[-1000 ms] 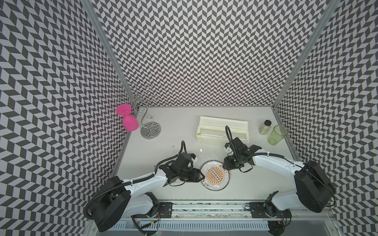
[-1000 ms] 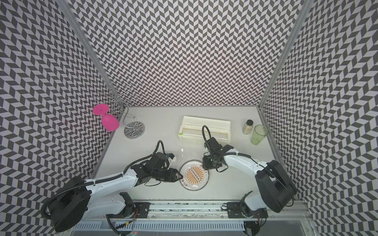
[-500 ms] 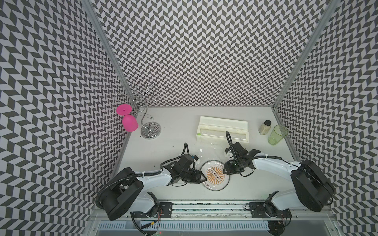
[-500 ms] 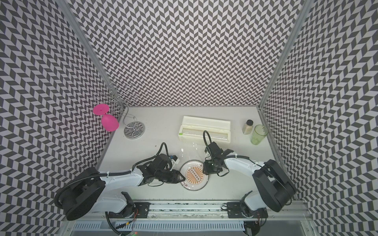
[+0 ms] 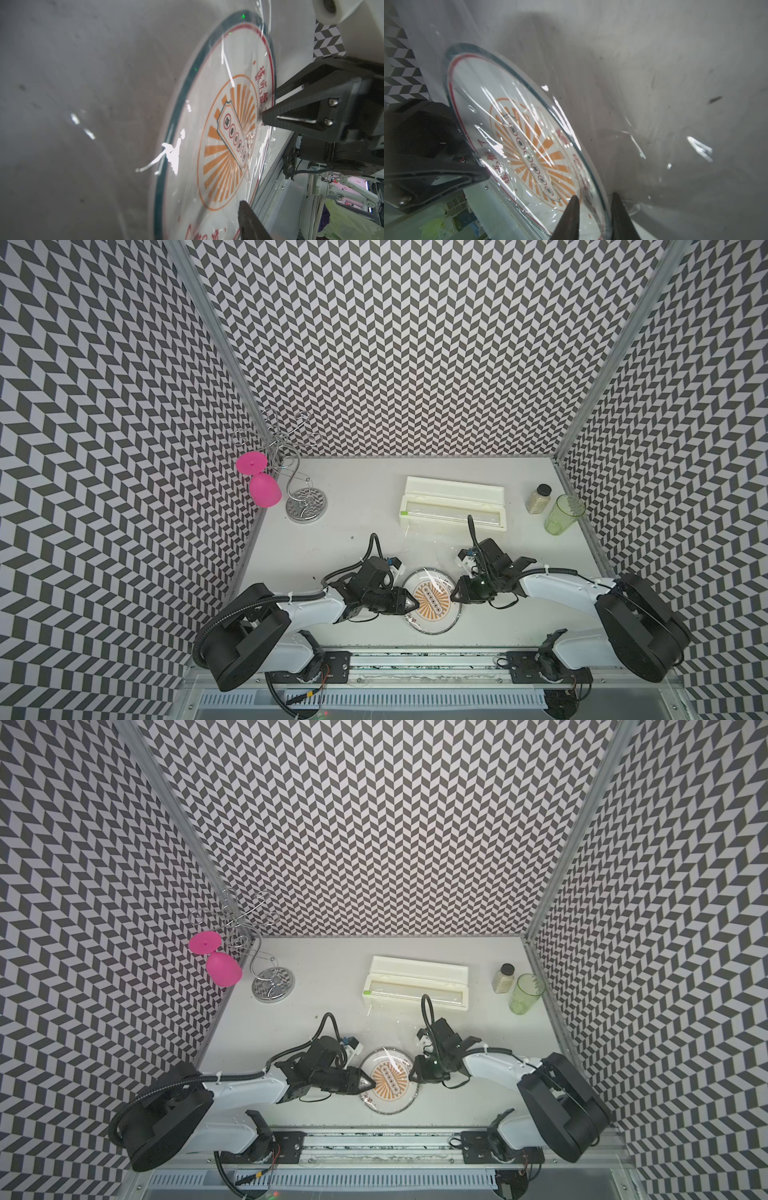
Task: Wrap the plate with plastic wrap
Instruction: Cover the plate with plastic wrap.
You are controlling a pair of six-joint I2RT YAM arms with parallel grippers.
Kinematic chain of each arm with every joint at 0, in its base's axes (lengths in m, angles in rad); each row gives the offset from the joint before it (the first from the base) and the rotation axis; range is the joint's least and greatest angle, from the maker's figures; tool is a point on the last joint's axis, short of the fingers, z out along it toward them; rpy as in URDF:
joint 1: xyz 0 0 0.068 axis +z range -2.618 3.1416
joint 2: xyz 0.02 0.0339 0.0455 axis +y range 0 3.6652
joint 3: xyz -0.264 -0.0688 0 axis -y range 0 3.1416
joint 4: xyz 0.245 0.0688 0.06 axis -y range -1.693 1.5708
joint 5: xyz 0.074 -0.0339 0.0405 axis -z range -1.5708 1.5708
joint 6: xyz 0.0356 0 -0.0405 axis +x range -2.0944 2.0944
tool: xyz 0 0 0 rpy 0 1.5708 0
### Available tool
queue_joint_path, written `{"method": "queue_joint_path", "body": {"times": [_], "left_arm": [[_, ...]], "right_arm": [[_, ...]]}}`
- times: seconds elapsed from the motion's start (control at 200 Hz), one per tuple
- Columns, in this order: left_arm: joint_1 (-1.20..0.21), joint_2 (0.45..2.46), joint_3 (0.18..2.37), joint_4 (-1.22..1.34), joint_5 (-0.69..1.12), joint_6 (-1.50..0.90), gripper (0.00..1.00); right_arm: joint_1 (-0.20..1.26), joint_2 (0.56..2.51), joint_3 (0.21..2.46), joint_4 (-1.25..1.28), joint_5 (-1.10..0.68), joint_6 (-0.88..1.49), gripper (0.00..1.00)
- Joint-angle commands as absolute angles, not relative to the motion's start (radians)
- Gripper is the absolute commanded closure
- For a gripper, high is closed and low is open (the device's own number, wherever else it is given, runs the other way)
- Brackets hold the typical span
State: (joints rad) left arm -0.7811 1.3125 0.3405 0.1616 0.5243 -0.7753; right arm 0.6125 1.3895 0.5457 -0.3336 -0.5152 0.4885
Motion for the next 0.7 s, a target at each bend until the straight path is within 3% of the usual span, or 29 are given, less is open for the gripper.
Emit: {"method": "queue_joint_path", "body": {"times": [0.0,0.305,0.541,0.691], "left_arm": [[-0.764,1.271,0.332,0.249,0.526,-0.776,0.63],[-0.711,1.177,0.330,0.208,0.532,-0.746,1.00],[-0.652,1.084,0.408,0.047,0.561,-0.707,1.00],[-0.645,1.063,0.490,-0.071,0.573,-0.659,1.00]], "right_arm": [[0.621,1.381,0.520,-0.288,-0.542,0.538,0.75],[0.599,1.336,0.545,-0.282,-0.580,0.556,0.72],[0.466,1.184,0.680,-0.543,-0.510,0.430,0.43],[0.469,1.183,0.888,-0.742,-0.339,0.308,0.34]]}}
